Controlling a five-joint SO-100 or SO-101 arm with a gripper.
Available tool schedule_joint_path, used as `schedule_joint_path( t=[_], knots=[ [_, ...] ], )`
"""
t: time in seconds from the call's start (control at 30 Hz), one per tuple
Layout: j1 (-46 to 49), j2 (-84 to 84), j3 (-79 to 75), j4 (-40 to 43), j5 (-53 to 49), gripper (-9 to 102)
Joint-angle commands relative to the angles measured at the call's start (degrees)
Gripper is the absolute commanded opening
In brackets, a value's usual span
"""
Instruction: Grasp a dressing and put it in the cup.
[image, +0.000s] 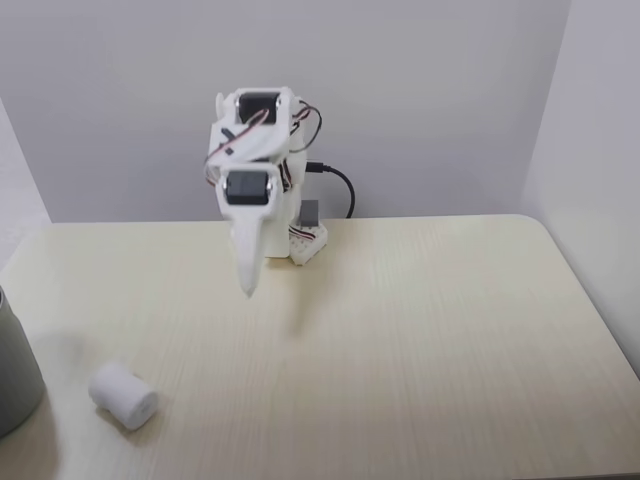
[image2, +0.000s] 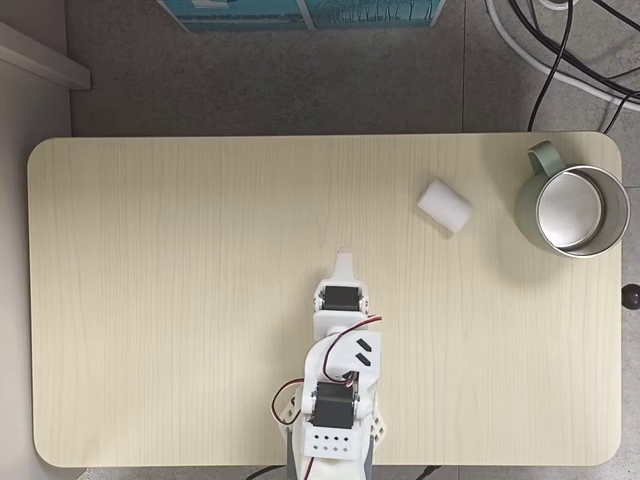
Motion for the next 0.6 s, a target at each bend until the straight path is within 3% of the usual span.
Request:
schedule_joint_path(
  t=[0.0,0.33,0.57],
  knots=[
    [-0.44,0.79,6.77,0.35,-0.18,0],
    [5.27,24.87,31.9,5.62,2.46,0],
    [11.78,46.58,49.04,16.26,6.15,8]
  ],
)
